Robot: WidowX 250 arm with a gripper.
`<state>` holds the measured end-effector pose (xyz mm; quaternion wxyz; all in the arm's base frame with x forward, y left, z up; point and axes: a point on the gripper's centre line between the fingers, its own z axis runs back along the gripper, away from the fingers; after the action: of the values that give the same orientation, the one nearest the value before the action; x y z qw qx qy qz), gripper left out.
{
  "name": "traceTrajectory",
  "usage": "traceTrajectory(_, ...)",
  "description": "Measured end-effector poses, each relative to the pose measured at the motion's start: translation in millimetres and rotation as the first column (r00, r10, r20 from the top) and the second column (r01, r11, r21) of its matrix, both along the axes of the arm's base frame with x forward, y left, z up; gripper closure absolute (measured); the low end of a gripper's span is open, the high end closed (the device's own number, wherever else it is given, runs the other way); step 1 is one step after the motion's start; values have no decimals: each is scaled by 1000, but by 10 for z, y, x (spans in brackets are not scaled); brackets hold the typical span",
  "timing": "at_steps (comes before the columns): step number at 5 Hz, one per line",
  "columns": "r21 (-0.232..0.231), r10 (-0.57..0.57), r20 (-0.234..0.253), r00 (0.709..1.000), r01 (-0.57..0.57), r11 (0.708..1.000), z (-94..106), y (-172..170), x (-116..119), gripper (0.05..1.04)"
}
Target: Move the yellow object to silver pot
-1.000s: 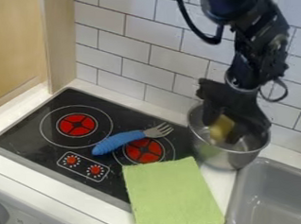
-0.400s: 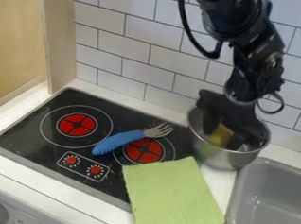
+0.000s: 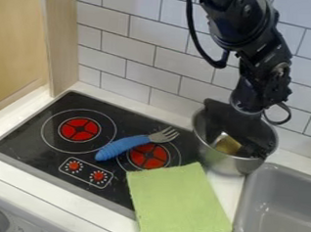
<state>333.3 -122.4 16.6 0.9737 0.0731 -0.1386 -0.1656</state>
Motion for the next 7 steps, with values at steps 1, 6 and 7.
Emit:
traceTrajectory(1,7,1,-14,1000,-1,1000,-5,6,-23,70)
traceTrajectory(6,-2,46,115,992,-46,999,520,128,-48,85)
traceTrajectory(7,-5,57,167,984,-57,998,749,210,-141,85)
